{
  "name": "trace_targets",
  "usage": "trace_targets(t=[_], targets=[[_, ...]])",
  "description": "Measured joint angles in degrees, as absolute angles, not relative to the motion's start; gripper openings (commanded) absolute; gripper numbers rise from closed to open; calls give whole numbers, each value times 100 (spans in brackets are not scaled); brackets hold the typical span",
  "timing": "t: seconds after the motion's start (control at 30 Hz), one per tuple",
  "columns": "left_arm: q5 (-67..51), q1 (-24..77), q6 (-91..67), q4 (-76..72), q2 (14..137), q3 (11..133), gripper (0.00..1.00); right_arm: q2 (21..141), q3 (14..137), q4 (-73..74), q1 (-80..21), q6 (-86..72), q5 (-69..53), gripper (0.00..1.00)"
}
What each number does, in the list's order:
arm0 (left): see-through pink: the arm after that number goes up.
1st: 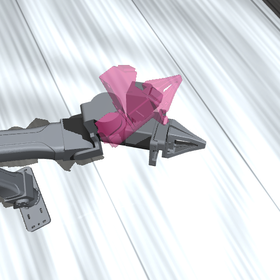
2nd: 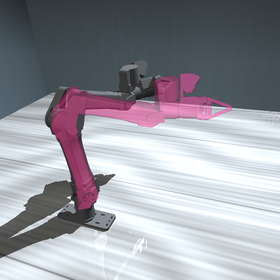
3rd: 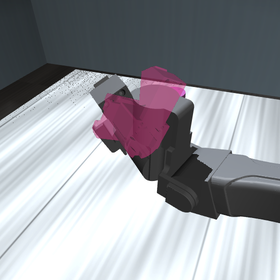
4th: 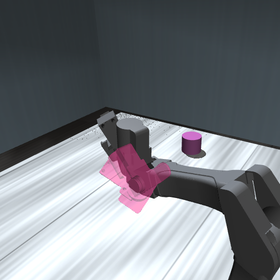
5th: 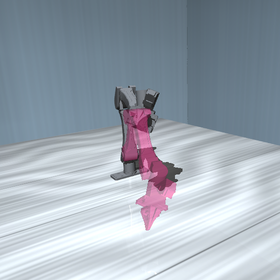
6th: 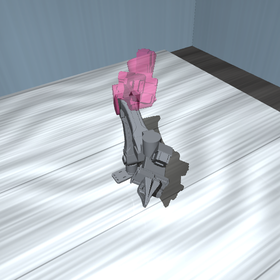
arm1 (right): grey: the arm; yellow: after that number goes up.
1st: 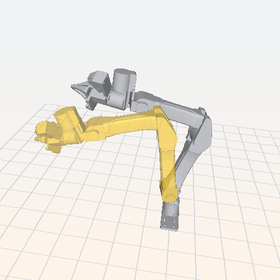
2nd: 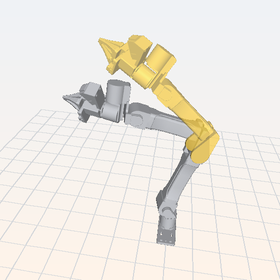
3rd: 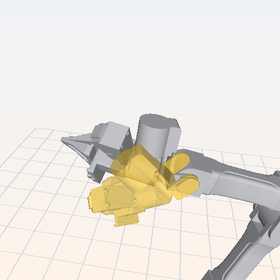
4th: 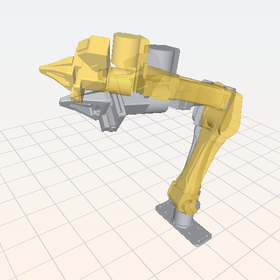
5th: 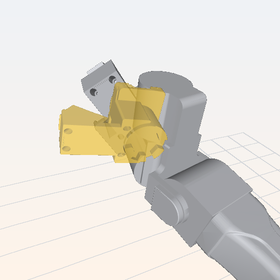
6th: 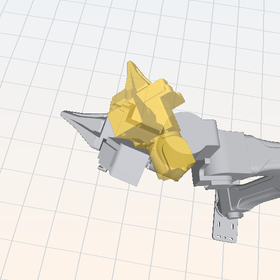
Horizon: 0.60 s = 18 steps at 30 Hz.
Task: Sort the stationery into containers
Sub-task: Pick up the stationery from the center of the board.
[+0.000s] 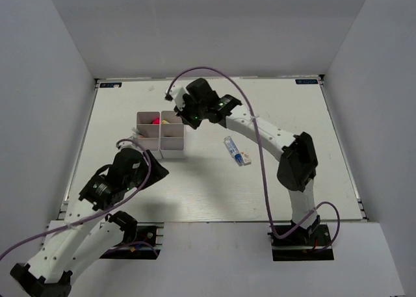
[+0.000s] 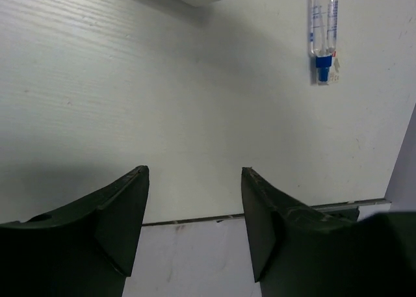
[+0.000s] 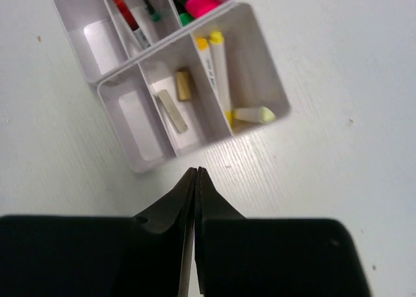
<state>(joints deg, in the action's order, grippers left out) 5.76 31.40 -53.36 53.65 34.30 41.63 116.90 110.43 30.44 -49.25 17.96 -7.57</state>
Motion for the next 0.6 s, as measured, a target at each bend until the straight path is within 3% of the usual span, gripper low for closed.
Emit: trace_targets(t=[0.07, 0.1, 0.2, 0.27, 0.3, 0.33, 0.4, 0.47, 0.6], targets=[[462, 3144, -5225, 5028, 3806, 4163, 49, 11284, 10744, 3020, -4768, 1726, -711, 14], [397, 3146, -5162, 4864, 3981, 4163, 32, 11091, 10569, 2978, -4674, 1699, -676, 22], [207, 3148, -4974, 4449, 4364, 4163, 25, 10545, 10007, 2985, -4259, 1623, -607, 36], [64, 3148, -4858, 4209, 4536, 4163, 34, 10302, 9662, 3022, -3986, 1577, -578, 50], [-1, 3148, -4810, 4112, 4595, 4163, 43, 10230, 9494, 3046, -3822, 1551, -593, 54], [-75, 3148, -4768, 4021, 4641, 4163, 59, 10171, 9325, 3057, -3680, 1551, -602, 57], [-198, 3148, -4698, 3892, 4692, 4158, 68, 10119, 9002, 3173, -3435, 1566, -644, 64], [-257, 3148, -4685, 3806, 4689, 4158, 73, 10108, 8670, 3328, -3262, 1616, -727, 67], [-263, 3148, -4652, 3822, 4501, 4152, 74, 10165, 8256, 3664, -3175, 1706, -908, 68]])
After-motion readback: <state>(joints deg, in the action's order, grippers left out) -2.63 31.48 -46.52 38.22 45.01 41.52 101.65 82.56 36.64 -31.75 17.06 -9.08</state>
